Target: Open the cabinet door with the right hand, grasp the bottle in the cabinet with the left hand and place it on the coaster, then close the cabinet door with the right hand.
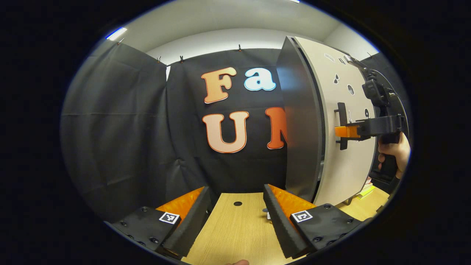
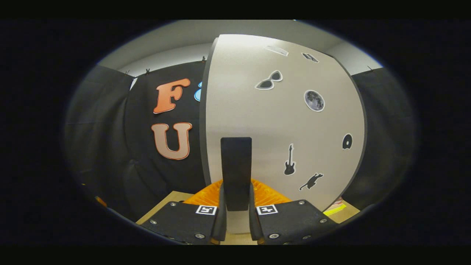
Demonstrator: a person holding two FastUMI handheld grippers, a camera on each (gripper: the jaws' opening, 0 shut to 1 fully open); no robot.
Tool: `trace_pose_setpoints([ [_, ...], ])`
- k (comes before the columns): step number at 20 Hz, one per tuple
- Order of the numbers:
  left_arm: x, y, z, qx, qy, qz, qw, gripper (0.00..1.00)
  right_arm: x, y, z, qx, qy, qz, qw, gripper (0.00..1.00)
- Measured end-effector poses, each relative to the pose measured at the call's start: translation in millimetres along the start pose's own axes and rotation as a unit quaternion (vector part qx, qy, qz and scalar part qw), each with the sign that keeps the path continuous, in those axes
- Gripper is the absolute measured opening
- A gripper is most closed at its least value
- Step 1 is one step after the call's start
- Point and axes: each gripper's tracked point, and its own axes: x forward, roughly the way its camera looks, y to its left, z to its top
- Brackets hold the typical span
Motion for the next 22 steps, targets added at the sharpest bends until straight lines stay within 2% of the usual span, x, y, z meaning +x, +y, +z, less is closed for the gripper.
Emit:
trace_pose_setpoints([
  [4, -16, -14, 3, 0.003, -0.004, -0.005, 1.000, 0.94, -28, -5, 1, 0.007, 0.002, 0.001, 1.000, 0.24],
  [5, -24, -18, 3, 0.004, -0.005, -0.006, 1.000, 0.94, -43, -11, -1, 0.011, 0.001, 0.001, 1.000, 0.22],
  [13, -44, -39, 12, 0.012, -0.011, -0.019, 1.000, 0.94, -119, -56, -14, 0.023, 0.001, -0.007, 1.000, 0.22],
  [17, -55, -50, 15, 0.014, -0.011, -0.025, 1.000, 0.95, -136, -69, -16, 0.028, 0.002, -0.005, 1.000, 0.21],
  [20, -64, -61, 19, 0.017, -0.015, -0.032, 0.999, 0.94, -146, -79, -17, 0.030, 0.002, -0.005, 1.000, 0.17],
  [22, -70, -65, 22, 0.016, -0.018, -0.034, 0.999, 0.95, -154, -85, -16, 0.033, 0.001, -0.006, 0.999, 0.19],
])
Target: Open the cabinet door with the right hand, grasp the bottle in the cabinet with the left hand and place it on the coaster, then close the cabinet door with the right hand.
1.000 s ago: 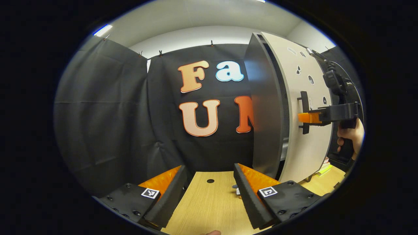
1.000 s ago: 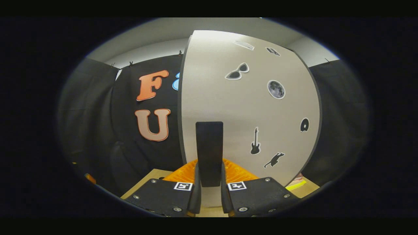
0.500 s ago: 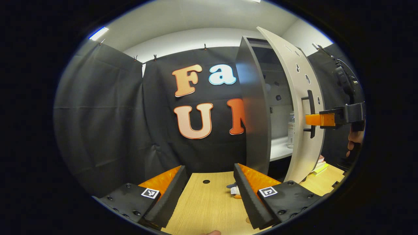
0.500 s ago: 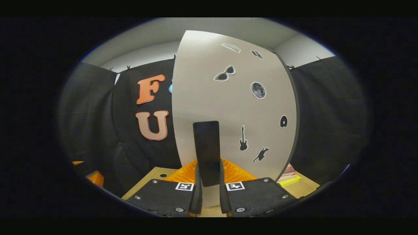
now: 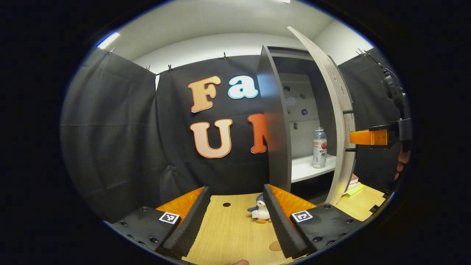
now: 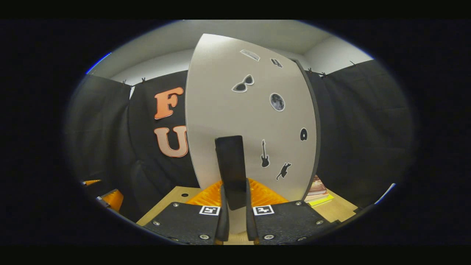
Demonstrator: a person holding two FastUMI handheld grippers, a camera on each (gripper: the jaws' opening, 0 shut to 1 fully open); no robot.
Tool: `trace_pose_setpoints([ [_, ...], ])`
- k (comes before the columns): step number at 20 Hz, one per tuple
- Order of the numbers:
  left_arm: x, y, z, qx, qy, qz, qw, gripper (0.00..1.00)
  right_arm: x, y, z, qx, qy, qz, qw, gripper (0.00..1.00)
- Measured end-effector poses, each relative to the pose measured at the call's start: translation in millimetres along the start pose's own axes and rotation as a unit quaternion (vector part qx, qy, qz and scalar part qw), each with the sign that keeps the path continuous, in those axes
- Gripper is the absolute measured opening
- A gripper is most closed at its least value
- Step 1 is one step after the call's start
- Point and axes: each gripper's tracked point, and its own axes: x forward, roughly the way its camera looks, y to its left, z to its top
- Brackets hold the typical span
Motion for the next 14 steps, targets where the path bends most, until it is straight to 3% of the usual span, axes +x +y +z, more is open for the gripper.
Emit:
trace_pose_setpoints([
  [7, -7, -25, 3, -0.002, 0.004, -0.017, 1.000, 0.95, -18, -24, 3, -0.002, 0.000, -0.013, 1.000, 0.18],
  [14, -10, -43, 0, -0.004, 0.009, -0.033, 0.999, 0.95, -65, -60, 0, -0.003, 0.000, -0.037, 0.999, 0.18],
])
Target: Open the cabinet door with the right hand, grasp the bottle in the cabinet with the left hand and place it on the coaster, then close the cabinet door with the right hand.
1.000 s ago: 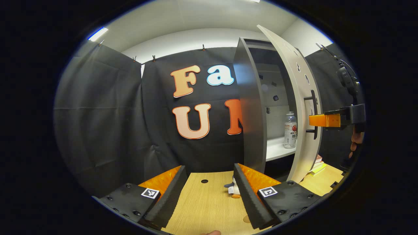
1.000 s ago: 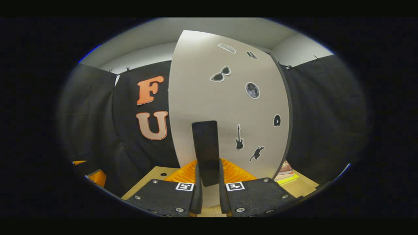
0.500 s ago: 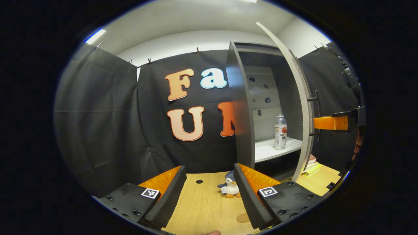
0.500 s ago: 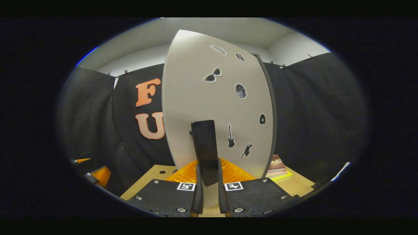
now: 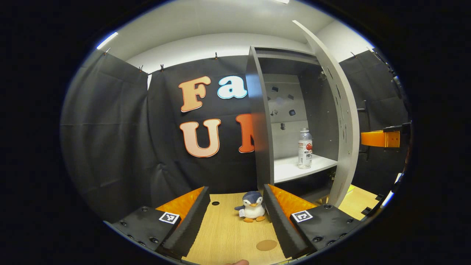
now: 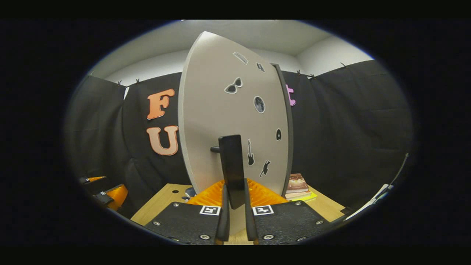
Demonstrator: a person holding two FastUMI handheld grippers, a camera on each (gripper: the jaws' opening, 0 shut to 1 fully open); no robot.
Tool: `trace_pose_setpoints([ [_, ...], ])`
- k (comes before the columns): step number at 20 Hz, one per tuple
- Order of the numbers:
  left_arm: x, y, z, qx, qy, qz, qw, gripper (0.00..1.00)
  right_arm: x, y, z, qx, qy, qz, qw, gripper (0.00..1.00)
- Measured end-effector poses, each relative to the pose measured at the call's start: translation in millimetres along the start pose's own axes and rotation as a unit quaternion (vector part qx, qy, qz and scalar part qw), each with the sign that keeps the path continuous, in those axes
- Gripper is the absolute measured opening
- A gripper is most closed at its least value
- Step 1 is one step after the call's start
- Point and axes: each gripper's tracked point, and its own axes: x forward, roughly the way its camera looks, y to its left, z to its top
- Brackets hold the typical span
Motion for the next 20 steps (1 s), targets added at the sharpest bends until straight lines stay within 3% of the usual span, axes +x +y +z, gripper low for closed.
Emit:
trace_pose_setpoints([
  [10, -5, -32, 1, -0.002, 0.002, -0.028, 1.000, 0.95, -31, -50, 3, -0.005, -0.002, -0.049, 0.999, 0.15],
  [20, -13, -61, 6, -0.009, 0.002, -0.041, 0.999, 0.95, -56, -118, 8, 0.001, -0.011, -0.068, 0.998, 0.16],
])
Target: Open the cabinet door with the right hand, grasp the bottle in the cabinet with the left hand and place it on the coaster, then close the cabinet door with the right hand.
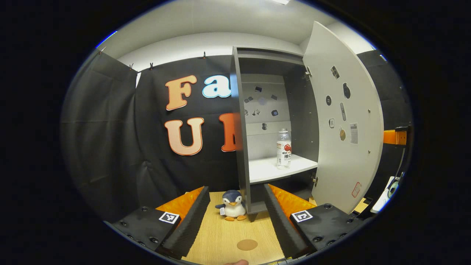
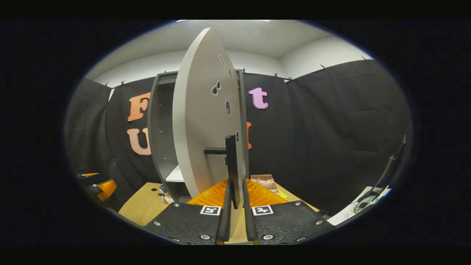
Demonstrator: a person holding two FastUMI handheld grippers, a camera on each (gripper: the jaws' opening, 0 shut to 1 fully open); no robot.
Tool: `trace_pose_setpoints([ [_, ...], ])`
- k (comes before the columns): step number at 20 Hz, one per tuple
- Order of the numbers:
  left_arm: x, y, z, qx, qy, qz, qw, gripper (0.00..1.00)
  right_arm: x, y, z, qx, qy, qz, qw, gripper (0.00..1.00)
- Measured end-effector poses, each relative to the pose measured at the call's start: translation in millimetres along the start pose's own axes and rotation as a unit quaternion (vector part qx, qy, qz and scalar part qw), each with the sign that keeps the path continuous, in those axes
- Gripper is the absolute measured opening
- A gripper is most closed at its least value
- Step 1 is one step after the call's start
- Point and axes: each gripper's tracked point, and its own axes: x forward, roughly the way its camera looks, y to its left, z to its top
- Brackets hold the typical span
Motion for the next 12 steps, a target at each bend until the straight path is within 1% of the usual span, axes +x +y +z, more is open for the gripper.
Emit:
trace_pose_setpoints([
  [3, 0, -8, 4, -0.001, -0.004, -0.001, 1.000, 0.94, 1, -17, 2, 0.010, -0.005, 0.005, 1.000, 0.17],
  [4, 0, -11, 5, 0.000, -0.005, -0.002, 1.000, 0.95, 2, -22, 3, 0.014, -0.005, 0.011, 1.000, 0.19],
  [5, 0, -14, 5, 0.001, -0.005, -0.004, 1.000, 0.95, 3, -25, 1, 0.015, -0.005, 0.022, 1.000, 0.19],
  [6, 0, -17, 6, 0.001, -0.004, -0.004, 1.000, 0.95, 6, -33, -1, 0.013, -0.005, 0.023, 1.000, 0.14],
  [7, -1, -21, 7, 0.000, -0.005, -0.006, 1.000, 0.95, 7, -39, -5, 0.014, 0.001, 0.028, 1.000, 0.19],
  [8, -1, -23, 9, 0.001, -0.006, -0.006, 1.000, 0.95, 8, -45, -6, 0.017, 0.000, 0.027, 0.999, 0.13],
  [9, -3, -25, 10, 0.002, -0.009, -0.005, 1.000, 0.95, 7, -50, -4, 0.019, -0.003, 0.029, 0.999, 0.12],
  [10, -3, -27, 12, 0.003, -0.010, -0.005, 1.000, 0.95, 8, -56, -2, 0.018, -0.006, 0.029, 0.999, 0.19],
  [11, -4, -30, 12, 0.004, -0.009, -0.004, 1.000, 0.95, 8, -62, -3, 0.017, -0.005, 0.030, 0.999, 0.07],
  [12, -5, -32, 12, 0.003, -0.009, -0.003, 1.000, 0.95, 7, -68, -3, 0.018, -0.004, 0.029, 0.999, 0.12],
])
